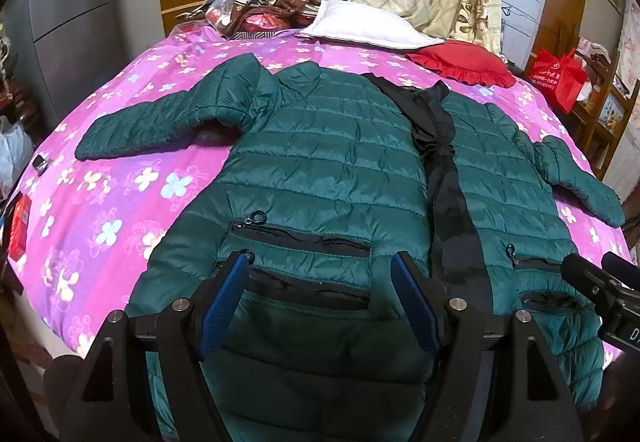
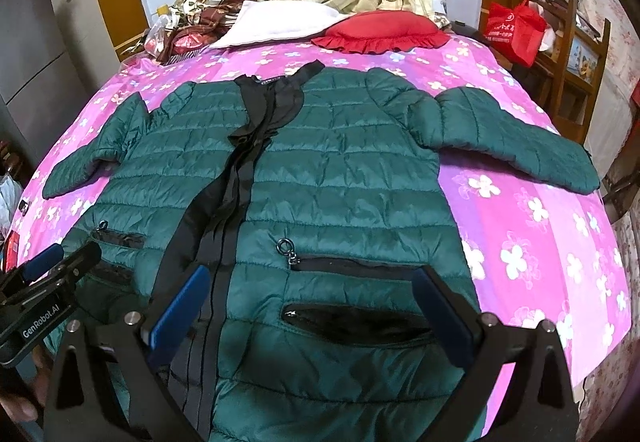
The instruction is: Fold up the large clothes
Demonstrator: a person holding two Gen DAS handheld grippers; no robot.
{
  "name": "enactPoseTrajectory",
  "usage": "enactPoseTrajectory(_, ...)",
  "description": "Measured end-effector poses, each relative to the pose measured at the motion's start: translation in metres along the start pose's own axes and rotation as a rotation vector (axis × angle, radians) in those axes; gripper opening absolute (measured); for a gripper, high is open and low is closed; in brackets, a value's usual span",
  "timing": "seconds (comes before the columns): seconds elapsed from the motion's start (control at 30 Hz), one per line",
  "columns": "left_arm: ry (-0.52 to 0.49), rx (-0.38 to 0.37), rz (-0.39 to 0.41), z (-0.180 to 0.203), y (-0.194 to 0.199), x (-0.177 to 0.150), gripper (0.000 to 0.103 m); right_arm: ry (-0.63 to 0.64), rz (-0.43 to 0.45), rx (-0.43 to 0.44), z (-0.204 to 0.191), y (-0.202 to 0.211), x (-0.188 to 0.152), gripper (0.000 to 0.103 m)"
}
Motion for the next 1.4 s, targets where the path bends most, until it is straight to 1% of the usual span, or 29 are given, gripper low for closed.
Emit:
enactPoseTrajectory(0.47, 0.0, 0.001, -0.001, 0.0, 0.0003, -0.0003, 0.048, -0.005, 0.001, -0.001, 0.0011, 0.0007, 0.0004, 0.103)
enactPoseTrajectory(0.87, 0.011, 0.001, -0.017, 0.0041, -0.0005, -0.007, 0.048, -0.007, 0.003, -0.001, 0.0039, 0.0013, 0.0009, 0.103)
enactPoseTrajectory(1.4, 0.026, 0.001, -0.03, -0.0021, -0.0083, -0.0057, 0.048, -0.014, -0.007, 0.0, 0.0064, -0.0023, 0.0024, 0.103)
Point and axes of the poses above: each gripper's, at about its wrist camera, not at the fingertips, and y roughly against the way its jaws point, z to its right, x to its top, the point moved 5 cm from there along -y, roughly the way its jaws point, and after that the axes turned 11 degrees about z, right-handed, at the moved point
